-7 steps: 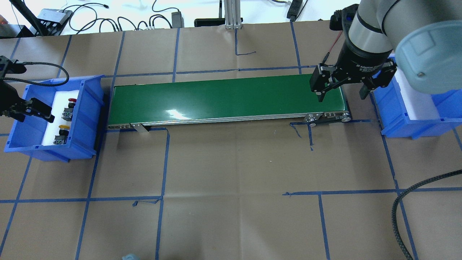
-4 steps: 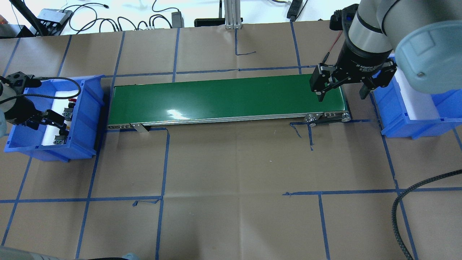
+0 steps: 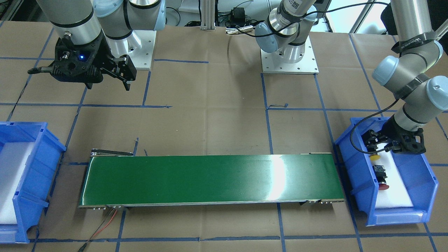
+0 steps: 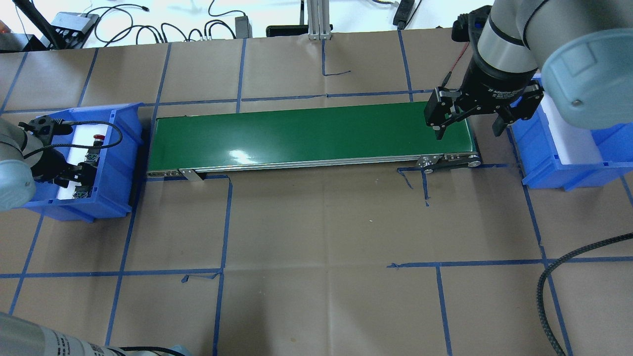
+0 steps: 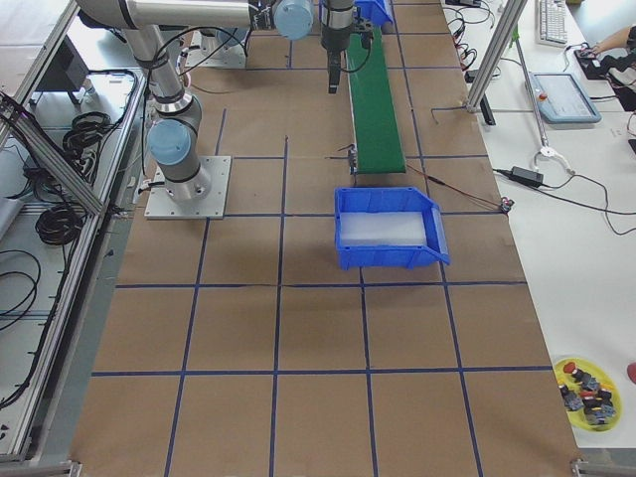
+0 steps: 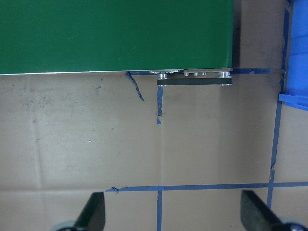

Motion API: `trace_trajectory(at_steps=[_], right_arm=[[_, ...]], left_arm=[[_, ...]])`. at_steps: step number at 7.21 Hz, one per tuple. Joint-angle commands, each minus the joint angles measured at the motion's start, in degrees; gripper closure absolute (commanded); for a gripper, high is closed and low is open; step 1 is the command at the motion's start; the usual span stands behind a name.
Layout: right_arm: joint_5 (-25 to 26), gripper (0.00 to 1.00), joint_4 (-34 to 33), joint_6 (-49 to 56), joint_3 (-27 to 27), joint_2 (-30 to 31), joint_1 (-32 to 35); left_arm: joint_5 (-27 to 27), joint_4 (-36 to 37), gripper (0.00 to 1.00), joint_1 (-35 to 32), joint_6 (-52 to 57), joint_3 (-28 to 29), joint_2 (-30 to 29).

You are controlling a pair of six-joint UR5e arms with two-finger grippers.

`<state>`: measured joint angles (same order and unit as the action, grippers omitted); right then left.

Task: Transport two buttons from left to right
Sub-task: 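Lower the left gripper onto the yellow-capped button and close it, then lift the yellow button out of the bin with the left gripper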

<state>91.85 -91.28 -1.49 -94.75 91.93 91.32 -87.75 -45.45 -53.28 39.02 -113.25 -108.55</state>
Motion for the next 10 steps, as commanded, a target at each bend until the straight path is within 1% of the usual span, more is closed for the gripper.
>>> trace_trajectory(at_steps=[1,2,3,4,5,6,7,8,9,10], right_arm=[[0.00,0.00,-0.03,-0.01,0.00,0.00,0.00],[0.00,0.00,0.05,-0.01,0.00,0.00,0.00],[0.00,0.00,0.05,-0.01,0.00,-0.09,0.00],[0.00,0.00,0.05,-0.01,0.00,-0.09,0.00],[0.00,0.00,-0.03,-0.01,0.00,0.00,0.00],[-0.09,0.00,0.05,-0.09,0.00,0.00,0.00],[-0.09,0.00,-0.03,-0.09,0.00,-0.09,0.00],[-0.09,0.00,-0.03,-0.09,0.00,-0.09,0.00],[-0.09,0.00,-0.03,-0.09,0.09,-0.09,0.00],[-0.09,0.00,0.05,-0.09,0.09,-0.43,0.00]], left_arm=[[-0.23,1.94,0.01,0.01,0.00,-1.53,-0.79],[-0.23,2.03,0.06,0.01,-0.35,-1.45,-0.79],[-0.75,1.94,0.25,0.01,-0.35,-1.36,-0.79],[-0.93,1.94,0.58,0.10,-0.18,-0.92,-0.61],[-0.84,1.94,0.79,0.36,-0.35,-0.92,-0.61],[-0.32,1.68,0.94,1.84,-0.44,-0.66,-0.70],[-0.05,1.24,1.00,2.82,-0.44,-0.57,-0.09],[0.12,0.98,1.00,2.74,-0.27,0.30,0.52],[0.47,-1.03,1.00,2.22,-0.53,2.40,1.75],[0.56,-8.96,1.00,1.95,-0.88,6.07,4.54]])
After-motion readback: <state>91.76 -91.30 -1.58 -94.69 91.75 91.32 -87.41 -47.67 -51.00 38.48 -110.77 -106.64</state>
